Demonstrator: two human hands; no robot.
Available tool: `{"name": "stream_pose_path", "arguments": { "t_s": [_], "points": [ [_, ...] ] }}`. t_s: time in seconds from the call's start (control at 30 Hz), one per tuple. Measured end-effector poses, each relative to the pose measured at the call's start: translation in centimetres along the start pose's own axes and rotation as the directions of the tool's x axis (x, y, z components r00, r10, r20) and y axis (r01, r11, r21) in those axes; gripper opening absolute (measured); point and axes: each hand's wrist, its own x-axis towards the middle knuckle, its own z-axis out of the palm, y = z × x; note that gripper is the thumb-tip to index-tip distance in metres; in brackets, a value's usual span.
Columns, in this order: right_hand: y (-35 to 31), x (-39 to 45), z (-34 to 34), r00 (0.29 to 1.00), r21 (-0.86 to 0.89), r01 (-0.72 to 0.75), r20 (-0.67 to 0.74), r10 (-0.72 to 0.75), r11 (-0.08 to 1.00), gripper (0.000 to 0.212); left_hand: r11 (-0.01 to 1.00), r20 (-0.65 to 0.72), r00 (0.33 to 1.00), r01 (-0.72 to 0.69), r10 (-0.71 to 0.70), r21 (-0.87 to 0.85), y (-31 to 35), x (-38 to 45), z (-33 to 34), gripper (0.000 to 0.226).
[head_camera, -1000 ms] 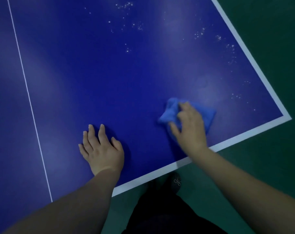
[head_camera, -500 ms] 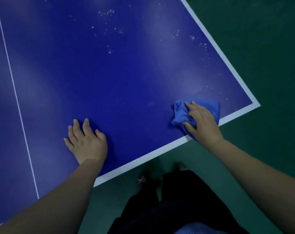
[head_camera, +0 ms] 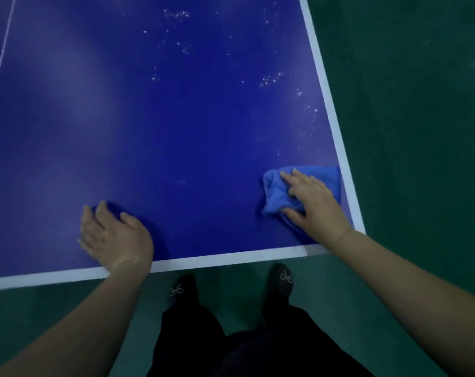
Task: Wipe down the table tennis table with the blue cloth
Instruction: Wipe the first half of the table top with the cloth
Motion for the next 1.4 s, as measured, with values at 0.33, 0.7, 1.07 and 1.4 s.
{"name": "stream_pose_path", "arguments": {
  "t_s": [0.33,0.7,1.07,1.4],
  "points": [
    [-4.8,5.2,2.2,0.937,0.013,0.33,0.12,-0.329,0.944,0.031,0.99,0.055,0.998,-0.049,0.042,0.132,-1.6,0.6,-0.8,0.052],
    [-13.6,13.0,5.8,0.847,0.006,0.5,0.207,-0.49,0.866,0.045,0.995,0.003,1.0,-0.028,0.027,0.093,-1.1,0.3,-0.8,0.05],
    [-14.0,20.7,5.8,0.986,-0.108,0.169,0.033,-0.166,0.98,0.042,0.99,-0.047,0.992,0.122,-0.119,0.074,-9.9,3.8,-4.1,0.05],
    [-13.5,13.7,5.4,0.817,0.018,0.528,0.263,-0.513,0.849,0.03,0.993,-0.049,0.992,0.117,-0.116,0.024,-10.2,4.2,-3.7,0.05]
  ]
}}
